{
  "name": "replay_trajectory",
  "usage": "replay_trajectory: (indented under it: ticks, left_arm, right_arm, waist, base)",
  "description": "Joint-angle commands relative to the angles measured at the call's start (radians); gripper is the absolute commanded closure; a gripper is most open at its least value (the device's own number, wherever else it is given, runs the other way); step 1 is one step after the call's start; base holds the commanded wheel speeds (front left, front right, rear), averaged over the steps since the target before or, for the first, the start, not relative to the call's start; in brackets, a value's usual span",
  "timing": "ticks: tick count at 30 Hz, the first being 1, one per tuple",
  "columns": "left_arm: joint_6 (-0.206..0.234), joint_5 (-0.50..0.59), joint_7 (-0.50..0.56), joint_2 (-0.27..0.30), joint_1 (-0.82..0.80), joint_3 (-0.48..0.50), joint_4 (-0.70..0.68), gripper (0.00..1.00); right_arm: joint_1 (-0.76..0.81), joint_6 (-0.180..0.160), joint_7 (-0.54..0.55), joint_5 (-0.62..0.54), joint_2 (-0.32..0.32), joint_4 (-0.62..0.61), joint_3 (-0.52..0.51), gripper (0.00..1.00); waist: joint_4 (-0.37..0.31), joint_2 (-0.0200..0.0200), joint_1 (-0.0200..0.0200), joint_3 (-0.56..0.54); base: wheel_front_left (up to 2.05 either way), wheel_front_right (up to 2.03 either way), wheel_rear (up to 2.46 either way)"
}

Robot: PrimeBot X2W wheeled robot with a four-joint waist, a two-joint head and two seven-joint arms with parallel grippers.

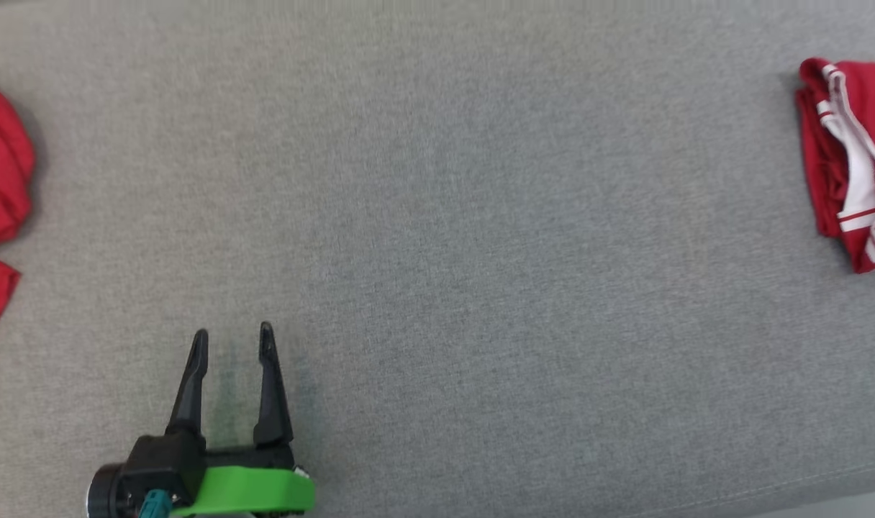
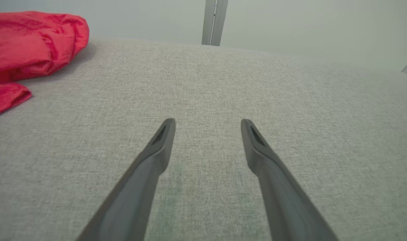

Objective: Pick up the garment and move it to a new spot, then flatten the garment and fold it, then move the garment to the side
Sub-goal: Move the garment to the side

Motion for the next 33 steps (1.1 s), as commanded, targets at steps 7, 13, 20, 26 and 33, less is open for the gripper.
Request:
replay_trajectory:
  ticks: [7,13,20,26,33]
  left_arm:
    - [-0.012,-0.054,-0.003,0.003,0.092,0.060,0.038,0.00]
    - [-0.034,-0.070,-0.003,0.003,0.148,0.102,0.075,0.00]
    - [-0.073,-0.072,-0.003,0.003,0.180,0.129,0.150,0.00]
    - [-0.099,-0.077,-0.003,0.003,0.190,0.138,0.173,0.00]
    - [-0.123,-0.071,-0.003,0.003,0.177,0.137,0.183,0.00]
  right_arm:
    - [0.416,-0.001,-0.002,-0.198,0.264,-0.346,-0.177,0.00]
    - [0.669,-0.001,-0.002,-0.316,0.444,-0.534,-0.187,0.00]
    - [0.838,-0.001,-0.002,-0.410,0.594,-0.619,-0.125,0.00]
    - [0.889,-0.001,-0.002,-0.449,0.672,-0.627,-0.128,0.00]
    - [0.896,-0.001,-0.002,-0.453,0.681,-0.627,-0.140,0.00]
  waist:
    - [-0.014,0.0000,-0.0001,-0.284]
    - [-0.005,0.0000,-0.0001,-0.380]
    - [0.022,0.0000,-0.0001,-0.431]
    - [0.037,0.0000,-0.0001,-0.443]
    - [0.048,0.0000,-0.0001,-0.444]
  base:
    - [0.00,0.00,0.00]
    - [0.00,0.00,0.00]
    - [0.00,0.00,0.00]
    - [0.00,0.00,0.00]
    - [0.00,0.00,0.00]
